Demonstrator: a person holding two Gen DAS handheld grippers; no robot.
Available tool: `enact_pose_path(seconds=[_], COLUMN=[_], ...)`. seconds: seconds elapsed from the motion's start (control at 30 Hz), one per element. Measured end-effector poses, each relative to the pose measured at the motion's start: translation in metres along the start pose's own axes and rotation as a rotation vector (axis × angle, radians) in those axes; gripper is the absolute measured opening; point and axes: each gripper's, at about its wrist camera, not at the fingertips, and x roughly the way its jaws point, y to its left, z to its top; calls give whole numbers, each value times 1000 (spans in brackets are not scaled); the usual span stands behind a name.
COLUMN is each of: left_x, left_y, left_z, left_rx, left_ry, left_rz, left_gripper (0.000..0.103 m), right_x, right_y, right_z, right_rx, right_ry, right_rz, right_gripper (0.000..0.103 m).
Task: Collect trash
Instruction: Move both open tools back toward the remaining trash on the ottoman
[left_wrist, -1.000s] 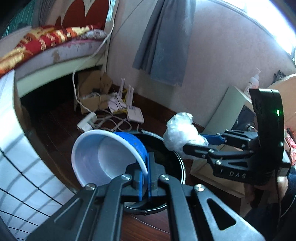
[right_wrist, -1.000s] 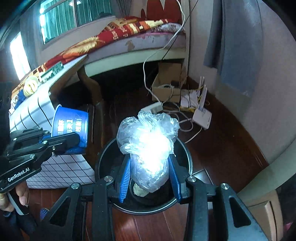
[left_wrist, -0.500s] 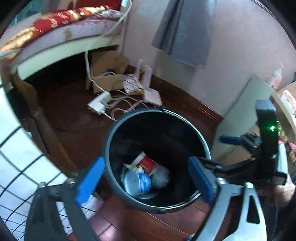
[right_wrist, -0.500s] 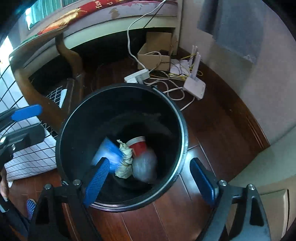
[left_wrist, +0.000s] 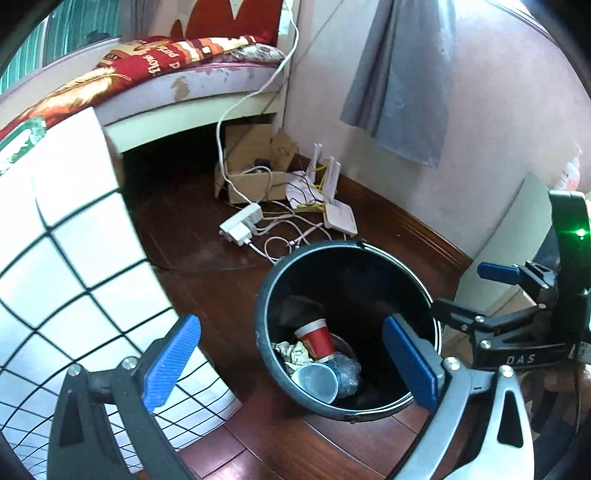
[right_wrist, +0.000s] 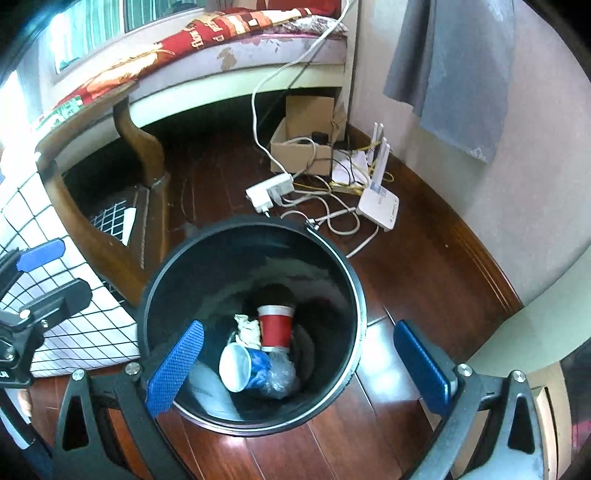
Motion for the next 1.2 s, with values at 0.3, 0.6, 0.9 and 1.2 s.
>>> enact_pose_path(seconds=[0.3,0.6,0.9,1.2], left_x=[-38,-79,-127,-163], left_y=[14,44,98,164], left_z=[8,17,12,-7], left_rx=[-18,-56,-136,-210], left_ry=[-77,-140,-214,-225], left_rz=[54,152,265,358], left_gripper=[101,102,103,103], right_x=[-46,-70,-82,-90], right_y=[30,65,115,187], right_z=[23,49,68,93], right_rx=[-55,-84,-143,-213], right_ry=[-112,-196,-254,-325], right_rz=[35,103,226,347], right_gripper=[103,103,103,103])
